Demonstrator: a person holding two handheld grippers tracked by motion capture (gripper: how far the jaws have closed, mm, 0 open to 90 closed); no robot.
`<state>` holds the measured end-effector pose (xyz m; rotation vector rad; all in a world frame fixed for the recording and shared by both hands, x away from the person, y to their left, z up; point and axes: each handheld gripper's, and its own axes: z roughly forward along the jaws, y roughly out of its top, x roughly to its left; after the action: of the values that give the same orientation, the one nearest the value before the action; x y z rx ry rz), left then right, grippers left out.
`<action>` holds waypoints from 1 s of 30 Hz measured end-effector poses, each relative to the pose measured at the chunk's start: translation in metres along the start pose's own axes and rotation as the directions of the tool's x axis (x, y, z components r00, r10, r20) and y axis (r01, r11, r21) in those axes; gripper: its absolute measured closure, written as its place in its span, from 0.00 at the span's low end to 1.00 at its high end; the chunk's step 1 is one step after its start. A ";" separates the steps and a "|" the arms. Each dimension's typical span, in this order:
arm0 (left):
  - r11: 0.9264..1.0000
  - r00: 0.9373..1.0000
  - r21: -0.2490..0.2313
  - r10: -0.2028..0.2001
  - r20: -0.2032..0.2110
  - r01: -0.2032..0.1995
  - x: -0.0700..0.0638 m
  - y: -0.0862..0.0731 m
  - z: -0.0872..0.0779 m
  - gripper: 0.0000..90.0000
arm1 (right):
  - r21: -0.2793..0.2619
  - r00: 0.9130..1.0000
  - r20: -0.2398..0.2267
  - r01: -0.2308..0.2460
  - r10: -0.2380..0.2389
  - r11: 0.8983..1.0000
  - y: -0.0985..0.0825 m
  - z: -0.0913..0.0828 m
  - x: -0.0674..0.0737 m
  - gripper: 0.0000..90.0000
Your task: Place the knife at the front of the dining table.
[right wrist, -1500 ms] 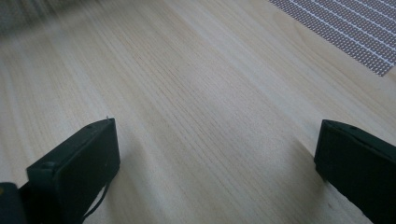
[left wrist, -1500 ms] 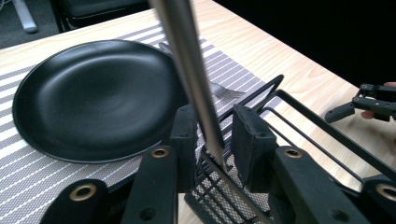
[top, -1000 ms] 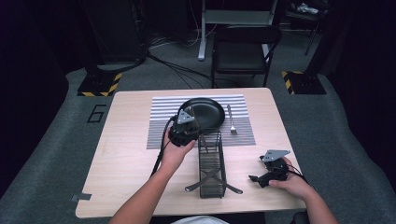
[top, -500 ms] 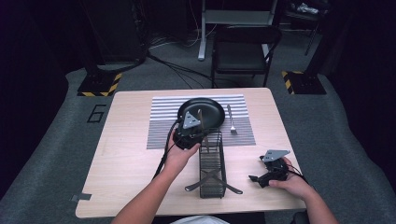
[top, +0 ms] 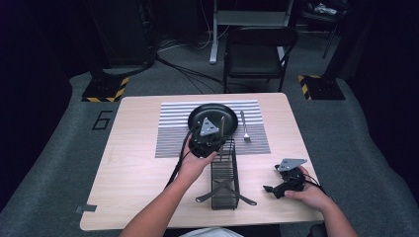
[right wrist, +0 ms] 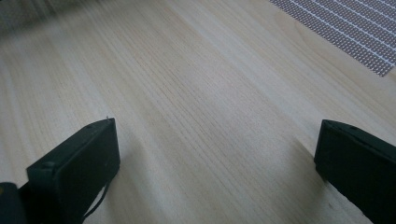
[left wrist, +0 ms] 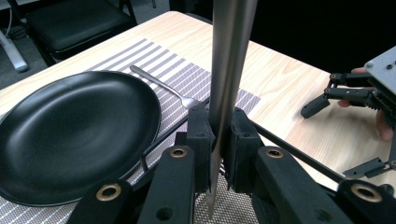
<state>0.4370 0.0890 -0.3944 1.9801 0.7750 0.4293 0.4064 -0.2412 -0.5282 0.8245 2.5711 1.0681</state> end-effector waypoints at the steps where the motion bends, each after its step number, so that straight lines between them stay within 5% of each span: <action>1: 1.000 1.000 -0.001 0.001 -0.003 -0.001 0.000 0.001 -0.002 0.91 | 0.000 1.000 0.000 0.001 -0.001 1.000 0.000 0.000 0.000 0.00; 30: 0.994 1.000 -0.105 -0.011 0.002 0.012 0.003 0.046 -0.044 0.92 | 0.000 1.000 0.000 -0.001 0.001 1.000 0.000 0.000 0.000 0.00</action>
<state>0.4294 0.1023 -0.3328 1.8771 0.7473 0.4525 0.4064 -0.2412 -0.5282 0.8256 2.5709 1.0684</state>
